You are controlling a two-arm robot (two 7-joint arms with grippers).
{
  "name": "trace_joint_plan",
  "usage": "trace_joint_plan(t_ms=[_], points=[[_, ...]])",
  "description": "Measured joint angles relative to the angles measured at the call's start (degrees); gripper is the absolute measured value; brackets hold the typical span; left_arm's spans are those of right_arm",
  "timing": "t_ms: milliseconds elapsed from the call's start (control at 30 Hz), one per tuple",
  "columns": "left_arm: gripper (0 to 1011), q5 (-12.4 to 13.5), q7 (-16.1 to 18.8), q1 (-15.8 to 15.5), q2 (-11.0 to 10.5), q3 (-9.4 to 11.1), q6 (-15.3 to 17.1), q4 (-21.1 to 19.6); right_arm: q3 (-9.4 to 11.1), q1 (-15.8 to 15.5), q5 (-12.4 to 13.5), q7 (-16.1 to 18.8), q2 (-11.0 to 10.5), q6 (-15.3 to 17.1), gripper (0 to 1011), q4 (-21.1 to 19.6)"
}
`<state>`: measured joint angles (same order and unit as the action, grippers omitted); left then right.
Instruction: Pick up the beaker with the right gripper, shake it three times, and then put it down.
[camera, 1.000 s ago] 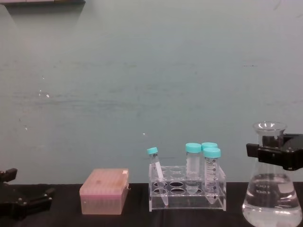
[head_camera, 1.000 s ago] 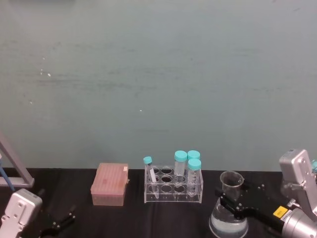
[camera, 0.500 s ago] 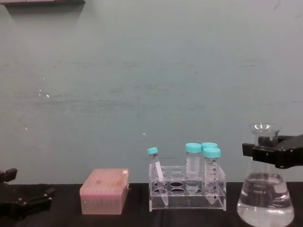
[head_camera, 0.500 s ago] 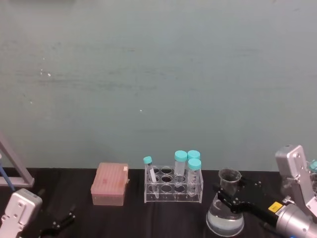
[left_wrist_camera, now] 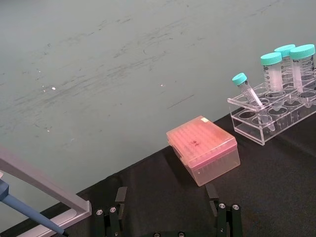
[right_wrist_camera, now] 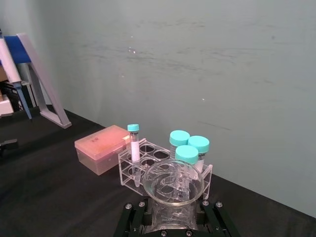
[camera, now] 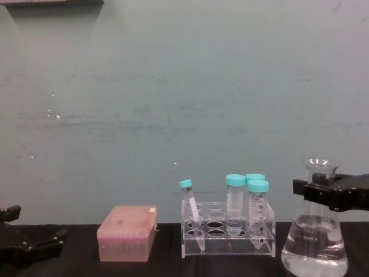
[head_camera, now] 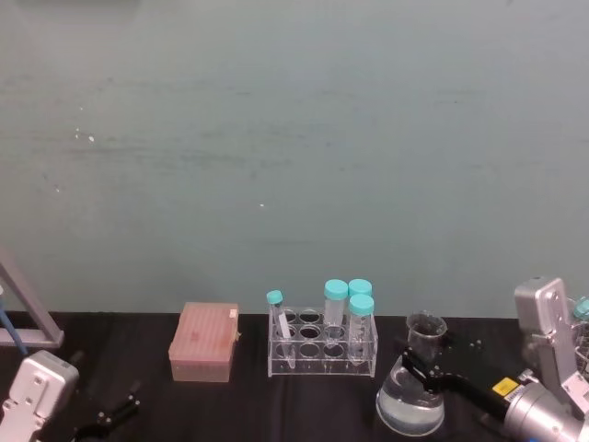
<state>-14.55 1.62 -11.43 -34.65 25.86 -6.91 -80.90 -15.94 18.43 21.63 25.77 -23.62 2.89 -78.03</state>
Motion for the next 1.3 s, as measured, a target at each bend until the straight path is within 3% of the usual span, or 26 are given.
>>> trace_joint_plan(t_ms=[567,1300], points=[[1000,0.01,0.0,0.0,0.0,0.0,0.0,0.0,-2.21,0.38,1.31,0.89,-0.22,0.31,457,1.38],[1000,0.01,0.0,0.0,0.0,0.0,0.0,0.0,-3.22,0.48,3.33,0.96,-0.18,0.94,457,2.1]])
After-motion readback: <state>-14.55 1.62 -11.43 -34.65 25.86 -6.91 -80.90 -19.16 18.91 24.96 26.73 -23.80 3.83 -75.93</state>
